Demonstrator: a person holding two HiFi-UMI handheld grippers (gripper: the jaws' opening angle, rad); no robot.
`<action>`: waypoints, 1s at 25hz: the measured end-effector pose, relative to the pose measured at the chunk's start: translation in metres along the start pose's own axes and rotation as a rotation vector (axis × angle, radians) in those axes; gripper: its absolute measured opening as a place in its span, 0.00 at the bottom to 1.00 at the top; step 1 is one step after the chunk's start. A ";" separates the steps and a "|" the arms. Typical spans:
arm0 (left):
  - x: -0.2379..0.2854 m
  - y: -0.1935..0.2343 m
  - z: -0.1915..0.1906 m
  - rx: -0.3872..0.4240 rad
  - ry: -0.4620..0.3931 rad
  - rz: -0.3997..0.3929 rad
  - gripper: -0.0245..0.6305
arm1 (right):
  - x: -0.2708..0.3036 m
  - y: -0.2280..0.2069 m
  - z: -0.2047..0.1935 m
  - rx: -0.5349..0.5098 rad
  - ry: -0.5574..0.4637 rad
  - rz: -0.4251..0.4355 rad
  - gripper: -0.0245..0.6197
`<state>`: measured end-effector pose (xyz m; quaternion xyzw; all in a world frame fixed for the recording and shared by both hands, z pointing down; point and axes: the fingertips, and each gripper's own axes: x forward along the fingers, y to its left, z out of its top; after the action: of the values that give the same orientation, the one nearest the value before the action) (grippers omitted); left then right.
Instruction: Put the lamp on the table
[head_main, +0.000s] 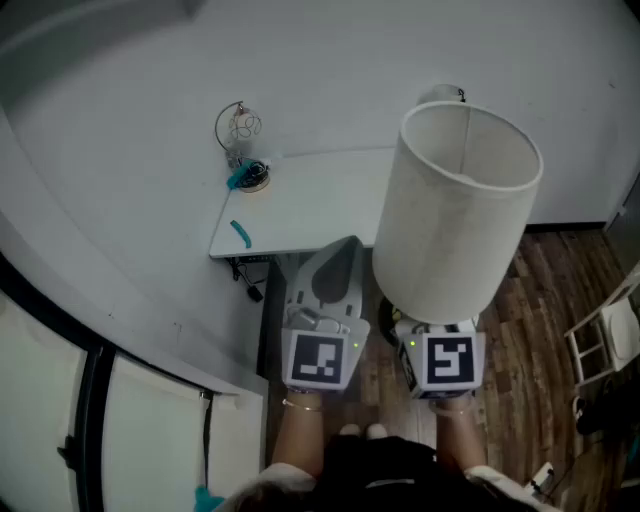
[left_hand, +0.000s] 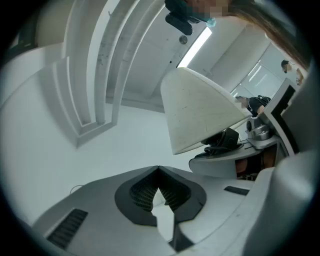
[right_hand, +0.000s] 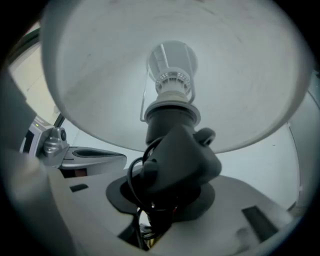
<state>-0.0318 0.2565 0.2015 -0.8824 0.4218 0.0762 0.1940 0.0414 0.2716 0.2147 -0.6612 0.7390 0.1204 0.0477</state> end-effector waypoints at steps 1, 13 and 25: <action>0.001 -0.001 -0.002 0.000 0.006 -0.004 0.04 | 0.000 -0.001 -0.001 -0.001 0.003 -0.002 0.23; 0.026 -0.010 -0.014 -0.014 0.019 0.004 0.04 | 0.012 -0.027 -0.016 -0.001 0.007 -0.012 0.24; 0.051 -0.018 -0.025 -0.010 0.032 0.030 0.04 | 0.031 -0.045 -0.020 -0.005 -0.041 0.031 0.24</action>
<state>0.0135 0.2200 0.2137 -0.8780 0.4376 0.0669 0.1818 0.0836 0.2325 0.2222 -0.6473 0.7475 0.1366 0.0594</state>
